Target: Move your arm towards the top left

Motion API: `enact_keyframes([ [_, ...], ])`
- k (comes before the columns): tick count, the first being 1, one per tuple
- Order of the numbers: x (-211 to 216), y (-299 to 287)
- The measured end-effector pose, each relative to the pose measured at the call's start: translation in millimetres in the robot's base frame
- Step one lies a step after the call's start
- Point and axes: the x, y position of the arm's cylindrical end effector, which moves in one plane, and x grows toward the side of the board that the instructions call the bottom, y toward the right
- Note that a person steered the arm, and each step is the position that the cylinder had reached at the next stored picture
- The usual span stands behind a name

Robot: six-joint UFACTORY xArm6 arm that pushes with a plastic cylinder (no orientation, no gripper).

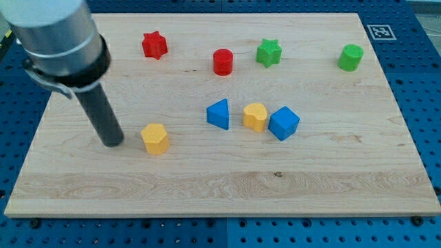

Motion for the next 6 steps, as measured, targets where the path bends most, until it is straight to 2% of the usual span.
enact_keyframes([
  [2, 1, 133],
  [4, 4, 174],
  [5, 11, 151],
  [6, 10, 86],
])
